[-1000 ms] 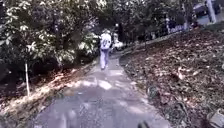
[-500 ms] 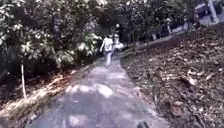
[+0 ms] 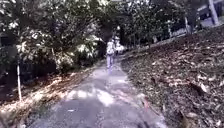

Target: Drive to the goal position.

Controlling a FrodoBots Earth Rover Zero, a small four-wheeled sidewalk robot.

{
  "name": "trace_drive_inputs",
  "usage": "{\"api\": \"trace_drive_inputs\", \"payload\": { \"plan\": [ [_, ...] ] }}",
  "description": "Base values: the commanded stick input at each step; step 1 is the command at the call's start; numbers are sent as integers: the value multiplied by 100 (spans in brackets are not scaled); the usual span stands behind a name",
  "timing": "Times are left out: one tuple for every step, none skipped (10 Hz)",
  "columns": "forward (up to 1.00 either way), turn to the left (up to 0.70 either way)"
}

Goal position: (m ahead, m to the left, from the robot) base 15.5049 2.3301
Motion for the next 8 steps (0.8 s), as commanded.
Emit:
{"api": "trace_drive_inputs", "payload": {
  "plan": [
    [50,-50],
    [50,-50],
    [50,-30],
    [50,0],
    [50,0],
    [50,0],
    [50,0],
    [50,0]
  ]
}}
